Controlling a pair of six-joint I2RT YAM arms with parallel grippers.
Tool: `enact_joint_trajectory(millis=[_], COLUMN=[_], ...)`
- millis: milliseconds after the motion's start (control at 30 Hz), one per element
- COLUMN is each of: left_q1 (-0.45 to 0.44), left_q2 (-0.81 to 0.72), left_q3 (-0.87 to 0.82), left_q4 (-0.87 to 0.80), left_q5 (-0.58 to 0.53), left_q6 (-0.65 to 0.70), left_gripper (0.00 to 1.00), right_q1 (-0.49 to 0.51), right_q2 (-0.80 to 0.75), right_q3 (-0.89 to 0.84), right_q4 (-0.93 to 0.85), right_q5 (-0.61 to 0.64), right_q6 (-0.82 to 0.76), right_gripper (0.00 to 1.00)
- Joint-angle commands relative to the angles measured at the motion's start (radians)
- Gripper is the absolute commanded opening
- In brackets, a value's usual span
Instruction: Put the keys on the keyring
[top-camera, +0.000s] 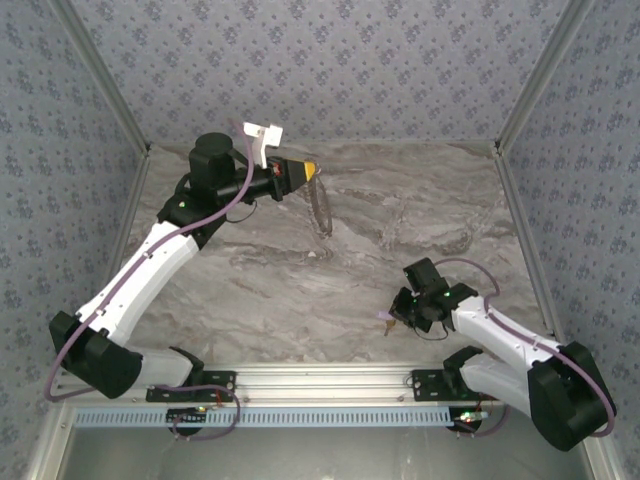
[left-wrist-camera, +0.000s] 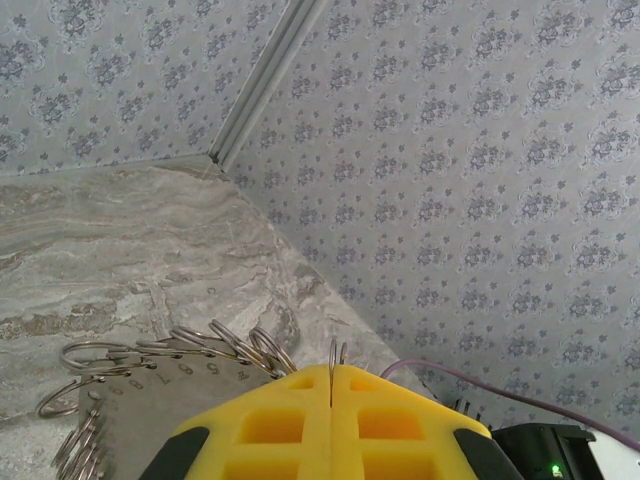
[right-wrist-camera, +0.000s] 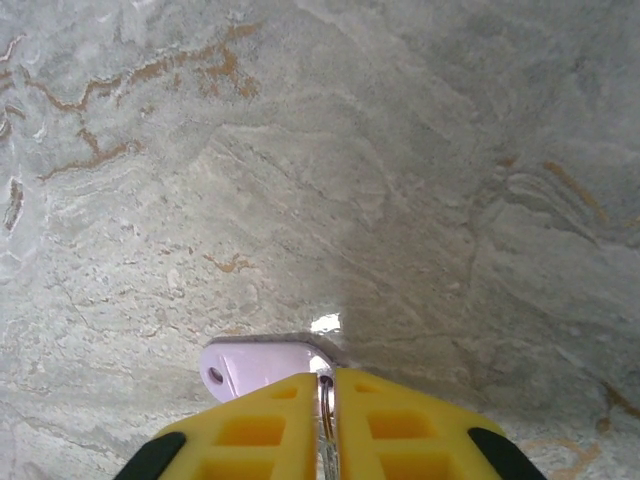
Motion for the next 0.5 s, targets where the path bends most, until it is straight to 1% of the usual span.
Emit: enact_joint_trajectory(millis=[0, 167, 333, 467], left_q1=[0.001, 0.001, 0.0, 0.0], left_q2=[-0.005, -0.007, -0.007, -0.007], left_q3=[-0.001, 0.0, 0.003, 0.002], left_q4=[0.071, 0.07, 0.07, 0.07], left_q5=[0.034, 0.039, 0.042, 0.044], left_q6=[-0.007, -0.004, -0.002, -0.003], left_gripper=[0.0, 0.0, 0.0, 0.0], right_q1=[-0.005, -0.005, -0.006, -0.004], right_q2=[0.013, 0.024, 0.024, 0.026], right_q3=[0.017, 0.013, 0.006, 0.005], right_q4=[0.001, 0.004, 0.002, 0.003], right_q5=[-0.011, -0.011, -0.006, -0.006], right_q6=[-0.006, -0.012, -0.011, -0.012], right_gripper=[0.13, 0.12, 0.19, 0.18])
